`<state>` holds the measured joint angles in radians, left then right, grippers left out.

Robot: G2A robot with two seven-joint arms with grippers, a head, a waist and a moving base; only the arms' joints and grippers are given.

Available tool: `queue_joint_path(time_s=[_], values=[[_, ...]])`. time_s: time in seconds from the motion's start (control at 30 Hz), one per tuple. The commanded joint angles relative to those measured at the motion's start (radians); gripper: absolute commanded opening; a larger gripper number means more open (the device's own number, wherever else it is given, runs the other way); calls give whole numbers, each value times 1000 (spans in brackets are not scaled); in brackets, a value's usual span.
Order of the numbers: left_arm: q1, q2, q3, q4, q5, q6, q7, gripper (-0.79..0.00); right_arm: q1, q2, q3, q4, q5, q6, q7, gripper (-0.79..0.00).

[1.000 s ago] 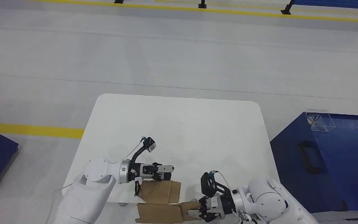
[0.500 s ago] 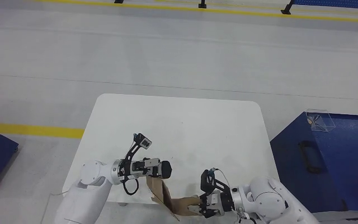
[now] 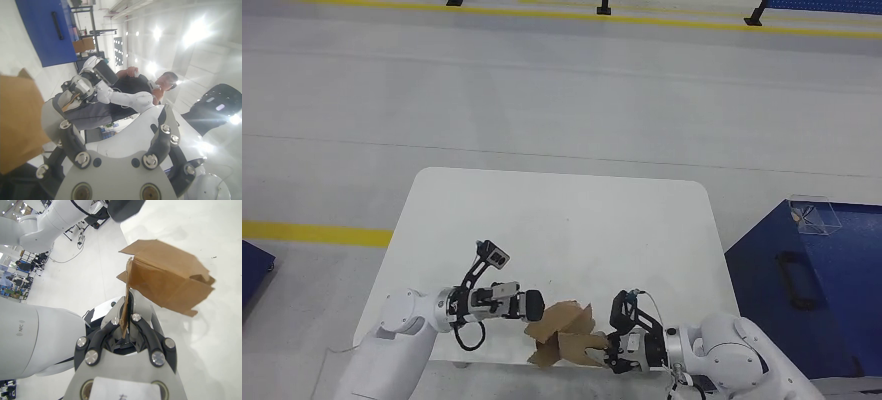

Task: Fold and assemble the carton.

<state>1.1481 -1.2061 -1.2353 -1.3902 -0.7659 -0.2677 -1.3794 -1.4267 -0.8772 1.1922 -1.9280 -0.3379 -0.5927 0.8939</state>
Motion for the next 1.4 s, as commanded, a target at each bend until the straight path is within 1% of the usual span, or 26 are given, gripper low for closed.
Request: queue_joint_path(time_s=[0.0,0.07,0.2,0.23,0.27,0.33,0.4,0.47,0.53,0.6,0.67,0.73,0.83,0.97,1.13,1.2,1.3,1.33,1.37], values=[[0,0,0,0,22,1,0,0,0,0,0,0,-1,0,0,-785],[0,0,0,0,22,1,0,0,0,0,0,0,-1,0,0,-785],[0,0,0,0,22,1,0,0,-1,-1,6,4,40,-4,-38,-785],[0,1,-4,-11,30,-12,8,0,-1,0,11,8,49,2,-37,-785],[0,5,-18,-27,72,-46,12,0,0,1,16,8,58,7,-32,-785],[6,18,-57,-65,215,-88,48,0,0,3,26,11,81,26,-20,-785],[25,33,-94,-142,372,-110,57,0,1,6,37,14,112,41,1,-785],[50,49,-123,-233,543,-92,50,0,4,9,52,20,135,59,18,-785],[86,63,-160,-328,740,-76,96,0,4,12,65,22,167,72,30,-785],[133,73,-173,-418,919,-44,133,0,4,14,79,25,199,85,41,-785],[180,79,-181,-477,1046,-10,171,0,2,16,90,24,224,91,53,-785],[213,84,-180,-517,1149,29,209,0,0,18,97,21,246,91,59,-785],[244,85,-156,-540,1243,86,256,0,-4,19,96,14,267,88,71,-785],[242,85,-109,-533,1323,127,275,-3,-3,18,83,6,273,90,74,-785],[216,81,-51,-509,1322,146,295,-15,7,16,62,1,272,90,77,-785],[204,79,-24,-494,1318,151,297,-6,11,16,55,1,270,91,77,-785],[182,74,13,-477,1310,168,314,-95,17,14,44,1,266,89,76,-785],[175,73,24,-471,1307,174,321,-169,20,14,40,1,265,87,74,-785],[170,71,35,-463,1305,183,325,-268,22,14,37,1,261,85,75,-785]])
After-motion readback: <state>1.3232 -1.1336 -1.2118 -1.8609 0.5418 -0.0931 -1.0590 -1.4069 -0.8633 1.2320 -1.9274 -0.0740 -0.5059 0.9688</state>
